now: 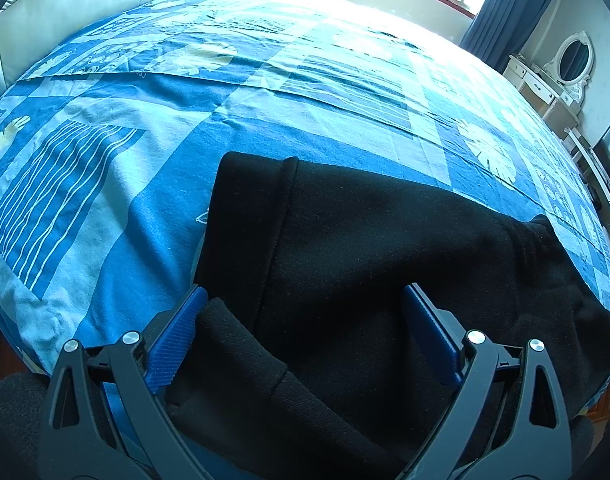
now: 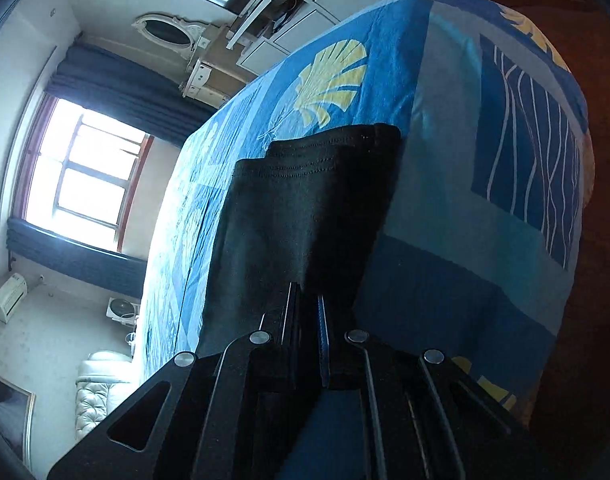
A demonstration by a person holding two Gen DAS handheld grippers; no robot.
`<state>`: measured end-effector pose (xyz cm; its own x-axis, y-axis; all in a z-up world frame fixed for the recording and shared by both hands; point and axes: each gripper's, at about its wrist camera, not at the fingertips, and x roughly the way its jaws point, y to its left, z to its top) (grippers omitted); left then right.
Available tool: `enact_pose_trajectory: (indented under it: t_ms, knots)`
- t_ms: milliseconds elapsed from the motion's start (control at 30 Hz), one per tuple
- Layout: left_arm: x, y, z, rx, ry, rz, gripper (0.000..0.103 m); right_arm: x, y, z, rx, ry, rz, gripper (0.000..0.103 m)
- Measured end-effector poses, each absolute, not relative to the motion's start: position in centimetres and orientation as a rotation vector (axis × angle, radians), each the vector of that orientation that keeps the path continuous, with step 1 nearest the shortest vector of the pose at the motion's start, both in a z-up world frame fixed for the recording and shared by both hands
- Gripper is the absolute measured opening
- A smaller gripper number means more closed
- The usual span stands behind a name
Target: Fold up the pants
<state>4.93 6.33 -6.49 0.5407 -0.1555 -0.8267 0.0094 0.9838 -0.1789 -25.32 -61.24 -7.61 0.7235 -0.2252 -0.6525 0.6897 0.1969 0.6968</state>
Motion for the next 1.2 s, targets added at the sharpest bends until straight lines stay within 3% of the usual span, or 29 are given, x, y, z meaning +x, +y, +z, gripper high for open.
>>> enact_pose_trajectory:
  t_ms: [133,200,367,600,667,767,1000,1200]
  knots:
    - [4.9,6.2,-6.5,-0.158,0.995,-0.099,0.097,-26.1,-62.9,-2.6,0.957,0.477,-0.819,0.015]
    - [5.0,6.3,-6.6,-0.155,0.992,-0.099,0.097,-24.7,-64.6,-1.2,0.918,0.480,-0.745,0.032]
    - [4.8,6.3,-6.6,-0.161,0.982,-0.098,0.097,-18.1,-68.1,-1.4,0.835,0.583,-0.511,0.049]
    - [4.9,6.0,-6.6,-0.155,0.987,-0.076,0.098,-11.8,-70.1,-4.7,0.765,0.780,-0.463,0.055]
    - [4.9,5.9,-6.6,-0.150,0.989,-0.071,0.099,-11.5,-69.4,-5.2,0.717,0.808,-0.465,0.054]
    - [5.0,5.8,-6.7,-0.143,0.992,-0.066,0.100,-11.3,-68.2,-5.1,0.604,0.836,-0.497,0.009]
    - [5.0,5.7,-6.8,-0.138,0.991,-0.067,0.101,-16.7,-68.3,-1.2,0.596,0.618,-0.635,0.007]
    - [4.9,5.5,-6.9,-0.125,0.984,-0.062,0.101,-15.7,-69.5,-5.3,0.631,0.737,-0.693,0.010]
